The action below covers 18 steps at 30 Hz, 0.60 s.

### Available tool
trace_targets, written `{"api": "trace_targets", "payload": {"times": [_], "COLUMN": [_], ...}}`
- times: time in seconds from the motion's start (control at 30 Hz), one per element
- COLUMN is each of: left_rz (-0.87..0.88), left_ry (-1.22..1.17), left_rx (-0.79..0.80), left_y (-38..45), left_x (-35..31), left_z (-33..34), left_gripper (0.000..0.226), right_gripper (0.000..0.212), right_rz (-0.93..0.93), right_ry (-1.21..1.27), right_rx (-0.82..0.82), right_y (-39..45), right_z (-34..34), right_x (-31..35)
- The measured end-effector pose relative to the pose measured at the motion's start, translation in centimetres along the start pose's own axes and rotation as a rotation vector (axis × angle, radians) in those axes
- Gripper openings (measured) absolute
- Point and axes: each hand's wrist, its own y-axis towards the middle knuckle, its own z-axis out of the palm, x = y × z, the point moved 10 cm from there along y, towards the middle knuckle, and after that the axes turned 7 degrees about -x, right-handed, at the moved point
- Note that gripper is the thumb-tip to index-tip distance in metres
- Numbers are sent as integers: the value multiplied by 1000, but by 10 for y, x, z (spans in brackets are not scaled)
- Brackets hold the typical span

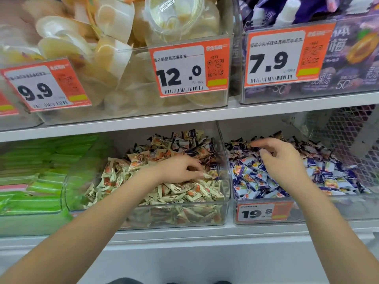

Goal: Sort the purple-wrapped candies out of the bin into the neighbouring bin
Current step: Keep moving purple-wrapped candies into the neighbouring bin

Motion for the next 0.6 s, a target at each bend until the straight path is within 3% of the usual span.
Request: {"api": "trace_targets", "payload": {"times": [0.1,0.2,0.3,0.33,0.47,0.6], "left_rz": [-67,-107,-229,-267,-274,-260], "left_ry": [-70,18,106,96,159,231], "left_rx": [-38,-123,-205,-183,-103,-93], "left_y": [15,34,48,51,60,62], "left_x": [-7,-12,0,5,9,7], "left_z": [0,3,-1,1,14,17], "left_gripper": [37,28,75,81,70,75], "right_gripper": [30,30,30,30,30,29], "right_rz": [4,-11,-18,-23,-30,-41], "right_ry": [46,39,28,20,18,-3], "right_rx": [7,2,-16,-17,-15,5], "right_y": [-2,-3,-4,-4,-2,-3], "right_z": [4,5,2,3,4,5], "right_x": [3,7,8,8,6,5]}}
